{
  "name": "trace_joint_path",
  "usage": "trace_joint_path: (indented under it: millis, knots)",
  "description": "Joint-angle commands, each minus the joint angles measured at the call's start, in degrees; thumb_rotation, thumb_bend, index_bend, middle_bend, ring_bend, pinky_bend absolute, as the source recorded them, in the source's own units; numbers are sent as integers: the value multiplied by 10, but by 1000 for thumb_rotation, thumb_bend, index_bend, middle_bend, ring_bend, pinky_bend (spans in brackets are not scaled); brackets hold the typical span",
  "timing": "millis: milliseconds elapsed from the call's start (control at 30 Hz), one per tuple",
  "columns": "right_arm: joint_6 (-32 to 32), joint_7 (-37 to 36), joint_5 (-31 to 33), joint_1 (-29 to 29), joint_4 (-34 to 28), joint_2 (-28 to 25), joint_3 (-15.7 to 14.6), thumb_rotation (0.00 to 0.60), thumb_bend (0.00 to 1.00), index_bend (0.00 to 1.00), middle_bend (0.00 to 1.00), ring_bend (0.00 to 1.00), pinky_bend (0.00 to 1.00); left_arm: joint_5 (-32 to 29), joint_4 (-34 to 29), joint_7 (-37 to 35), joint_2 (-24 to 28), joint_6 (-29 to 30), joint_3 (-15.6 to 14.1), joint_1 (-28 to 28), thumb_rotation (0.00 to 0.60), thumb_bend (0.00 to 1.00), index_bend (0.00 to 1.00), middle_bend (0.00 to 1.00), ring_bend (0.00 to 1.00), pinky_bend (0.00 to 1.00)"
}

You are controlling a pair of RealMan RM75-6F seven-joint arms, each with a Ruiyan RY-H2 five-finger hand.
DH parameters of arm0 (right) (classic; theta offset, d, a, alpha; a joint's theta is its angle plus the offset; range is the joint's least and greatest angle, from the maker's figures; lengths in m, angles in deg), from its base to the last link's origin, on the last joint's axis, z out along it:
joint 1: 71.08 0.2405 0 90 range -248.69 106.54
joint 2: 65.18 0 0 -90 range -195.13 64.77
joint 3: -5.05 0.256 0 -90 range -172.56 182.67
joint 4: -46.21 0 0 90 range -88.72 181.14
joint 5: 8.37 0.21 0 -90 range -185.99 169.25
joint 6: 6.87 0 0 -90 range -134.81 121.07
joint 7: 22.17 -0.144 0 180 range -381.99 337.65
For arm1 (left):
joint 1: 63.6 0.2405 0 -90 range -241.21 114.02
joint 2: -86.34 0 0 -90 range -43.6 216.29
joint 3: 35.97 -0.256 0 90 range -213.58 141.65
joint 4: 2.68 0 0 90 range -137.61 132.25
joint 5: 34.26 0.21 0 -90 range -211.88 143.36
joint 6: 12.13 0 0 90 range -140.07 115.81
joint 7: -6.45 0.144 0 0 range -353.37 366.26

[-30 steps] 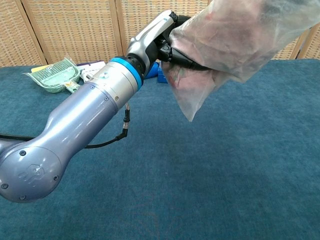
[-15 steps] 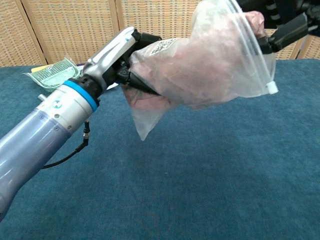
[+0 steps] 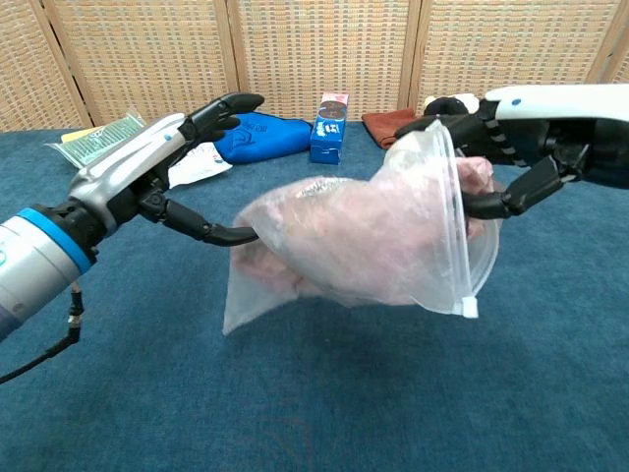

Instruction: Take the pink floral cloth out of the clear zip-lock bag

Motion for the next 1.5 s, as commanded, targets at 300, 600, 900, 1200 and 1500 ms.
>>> trace_joint_path:
  millis: [300, 600, 900, 1200, 1500]
  knots:
    - [-47, -47, -1, 3, 76, -7, -31, 600, 879, 706, 0, 0, 0, -21, -6, 71, 84, -81, 16, -13, 600, 181, 4, 0, 0, 0]
    - [-38, -76, -38, -3, 81, -22, -43, 600, 879, 706, 0, 0, 0, 9, 62, 73, 103, -226, 4, -98, 600, 183, 94, 0, 0, 0]
    - [-24, -98, -73, -3, 82, -21, -54, 600, 878, 706, 0, 0, 0, 10, 138, 100, 28, -270, 21, -147, 600, 206, 219, 0, 0, 0]
    - [-12, -140, -101, 2, 85, -19, -62, 600, 878, 706, 0, 0, 0, 7, 226, 49, -47, -289, 28, -173, 600, 272, 269, 0, 0, 0]
    - [-2, -168, -114, 7, 91, -18, -68, 600, 878, 706, 0, 0, 0, -2, 291, -24, -104, -303, 35, -187, 600, 321, 330, 0, 0, 0]
